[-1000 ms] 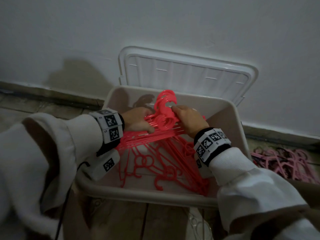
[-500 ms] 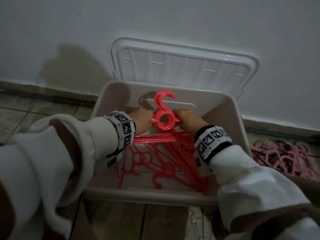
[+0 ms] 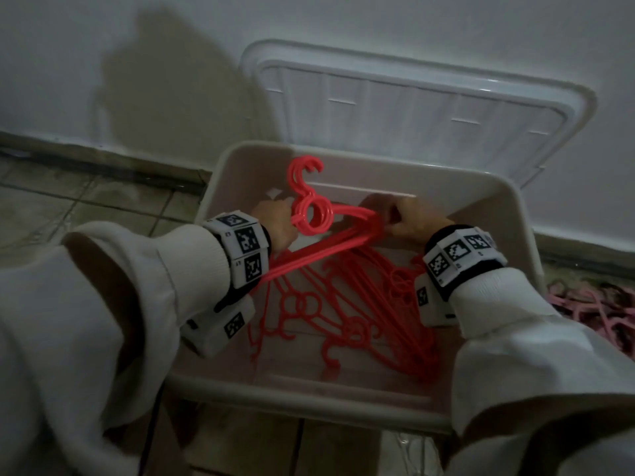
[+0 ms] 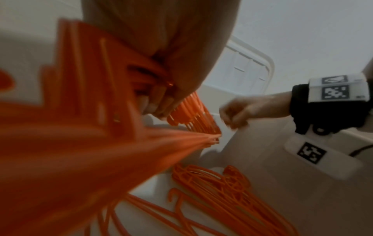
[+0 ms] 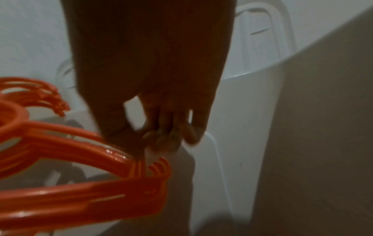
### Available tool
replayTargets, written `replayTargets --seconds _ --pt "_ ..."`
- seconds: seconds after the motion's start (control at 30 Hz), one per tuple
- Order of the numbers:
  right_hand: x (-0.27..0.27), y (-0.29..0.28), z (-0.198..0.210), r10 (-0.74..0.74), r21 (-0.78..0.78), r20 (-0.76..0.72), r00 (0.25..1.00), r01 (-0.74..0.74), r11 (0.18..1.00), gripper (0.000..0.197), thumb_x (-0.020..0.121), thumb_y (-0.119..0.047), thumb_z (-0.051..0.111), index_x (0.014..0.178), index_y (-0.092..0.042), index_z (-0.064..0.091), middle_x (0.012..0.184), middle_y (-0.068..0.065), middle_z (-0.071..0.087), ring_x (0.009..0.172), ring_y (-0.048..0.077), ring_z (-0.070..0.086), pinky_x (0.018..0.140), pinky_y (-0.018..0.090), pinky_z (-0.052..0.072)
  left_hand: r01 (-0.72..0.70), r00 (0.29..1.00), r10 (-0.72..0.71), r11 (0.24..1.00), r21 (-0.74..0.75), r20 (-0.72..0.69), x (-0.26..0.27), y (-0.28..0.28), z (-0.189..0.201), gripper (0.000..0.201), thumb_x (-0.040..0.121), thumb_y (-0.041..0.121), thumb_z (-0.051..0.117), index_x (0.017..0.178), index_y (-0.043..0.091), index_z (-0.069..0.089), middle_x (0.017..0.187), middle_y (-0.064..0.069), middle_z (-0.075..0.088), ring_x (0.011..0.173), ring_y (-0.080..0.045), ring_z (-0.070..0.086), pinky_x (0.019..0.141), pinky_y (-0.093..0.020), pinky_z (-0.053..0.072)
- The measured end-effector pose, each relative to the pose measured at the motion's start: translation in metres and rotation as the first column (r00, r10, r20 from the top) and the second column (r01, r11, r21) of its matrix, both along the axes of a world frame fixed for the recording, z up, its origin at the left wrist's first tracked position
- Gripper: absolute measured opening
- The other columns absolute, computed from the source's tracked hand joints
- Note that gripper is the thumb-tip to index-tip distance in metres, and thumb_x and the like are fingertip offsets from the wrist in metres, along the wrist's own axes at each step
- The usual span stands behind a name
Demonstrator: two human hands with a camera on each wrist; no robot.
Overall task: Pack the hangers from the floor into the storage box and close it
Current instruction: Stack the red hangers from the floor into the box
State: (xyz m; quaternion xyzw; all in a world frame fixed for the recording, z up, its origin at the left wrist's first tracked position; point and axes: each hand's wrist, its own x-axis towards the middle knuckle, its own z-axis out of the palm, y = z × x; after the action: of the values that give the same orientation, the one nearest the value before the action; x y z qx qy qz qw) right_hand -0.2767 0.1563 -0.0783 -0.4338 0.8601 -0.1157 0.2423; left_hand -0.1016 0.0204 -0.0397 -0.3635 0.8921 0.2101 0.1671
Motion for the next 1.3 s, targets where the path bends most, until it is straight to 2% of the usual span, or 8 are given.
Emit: replayTargets --seconds 0.13,0.33,0.47,0.6,0.7,0.8,1.07,1.3 --pt "0.008 0.0 -0.027 -0.015 0.503 0.263 0.965 -0.124 0.855 0.046 0.08 -0.02 0.07 0.122 -0.009 0.055 0.112 0.004 0.057 0.11 0.025 0.054 0.096 0.036 0.045 -0.043 0.999 0.043 0.999 -0.007 0.014 0.003 -0.013 0.0 0.034 0.089 0.016 0.054 0.12 0.003 0.054 0.129 -0.02 0.054 0.116 -0.034 0.053 0.09 -0.035 0.043" --pt "0.082 -0.025 -0.088 0.444 0.479 0.16 0.882 -0.463 0.746 0.034 0.089 -0.021 0.054 0.122 -0.011 0.057 0.125 0.007 0.057 0.114 0.025 0.055 0.069 0.013 0.046 -0.111 0.994 0.111 0.993 0.027 0.012 0.009 -0.018 -0.004 0.033 0.091 0.022 0.052 0.117 0.002 0.054 0.122 -0.021 0.057 0.111 -0.035 0.056 0.09 -0.038 0.046" --pt "0.102 -0.042 -0.115 0.743 0.528 0.133 0.656 -0.682 0.507 0.033 0.096 -0.021 0.04 0.121 -0.009 0.058 0.131 0.009 0.054 0.123 0.03 0.048 0.105 0.038 0.037 -0.117 0.993 0.119 0.99 0.077 -0.017 0.011 -0.016 0.0 0.028 0.093 0.016 0.047 0.114 -0.001 0.054 0.123 -0.021 0.055 0.113 -0.035 0.054 0.09 -0.036 0.043" --pt "0.097 -0.041 -0.111 0.908 0.607 0.045 0.418 -0.733 0.307 0.029 0.095 -0.021 0.042 0.113 -0.01 0.063 0.118 0.008 0.062 0.115 0.027 0.053 0.111 0.042 0.02 -0.11 0.994 0.11 0.99 0.083 0.007 0.016 -0.016 0.003 0.019 0.092 0.01 0.045 0.096 -0.003 0.059 0.118 -0.024 0.058 0.109 -0.036 0.054 0.079 -0.033 0.04" --pt "0.096 -0.038 -0.108 0.942 0.57 -0.099 0.32 -0.758 0.318 0.025 0.06 -0.043 0.077 0.072 -0.022 0.074 0.078 -0.001 0.072 0.082 0.013 0.067 0.096 0.035 0.04 -0.119 0.993 0.116 0.989 0.09 0.029 0.015 -0.017 0.002 0.021 0.092 0.009 0.045 0.099 -0.004 0.059 0.119 -0.024 0.057 0.11 -0.036 0.053 0.083 -0.034 0.041" --pt "0.092 -0.034 -0.121 0.959 0.672 -0.041 0.281 -0.702 0.235 0.031 0.091 -0.03 0.05 0.112 -0.013 0.064 0.12 0.008 0.062 0.121 0.023 0.05 0.111 0.048 0.018 -0.105 0.994 0.102 0.992 0.076 0.04 0.012 -0.015 0.003 0.024 0.093 0.009 0.043 0.07 0.008 0.048 0.12 -0.021 0.058 0.111 -0.034 0.054 0.085 -0.033 0.042" --pt "0.098 -0.035 -0.107 0.852 0.6 -0.01 0.523 -0.678 0.424 0.036 0.092 -0.033 0.046 0.118 -0.013 0.06 0.124 0.015 0.058 0.122 0.029 0.048 0.112 0.054 0.015 -0.06 0.996 0.067 0.992 0.107 -0.057 0.009 -0.014 -0.002 0.038 0.093 0.017 0.049 0.129 0.004 0.046 0.131 -0.02 0.051 0.119 -0.035 0.049 0.098 -0.036 0.04" --pt "0.087 -0.038 -0.084 0.622 0.341 0.077 0.78 -0.606 0.718 0.041 0.095 -0.02 0.043 0.131 -0.003 0.046 0.138 0.019 0.043 0.128 0.031 0.041 0.104 0.036 0.032 -0.07 0.996 0.074 0.995 0.078 -0.042 0.012 -0.016 0.002 0.026 0.094 0.017 0.048 0.108 -0.001 0.059 0.117 -0.021 0.059 0.11 -0.036 0.054 0.087 -0.036 0.041"
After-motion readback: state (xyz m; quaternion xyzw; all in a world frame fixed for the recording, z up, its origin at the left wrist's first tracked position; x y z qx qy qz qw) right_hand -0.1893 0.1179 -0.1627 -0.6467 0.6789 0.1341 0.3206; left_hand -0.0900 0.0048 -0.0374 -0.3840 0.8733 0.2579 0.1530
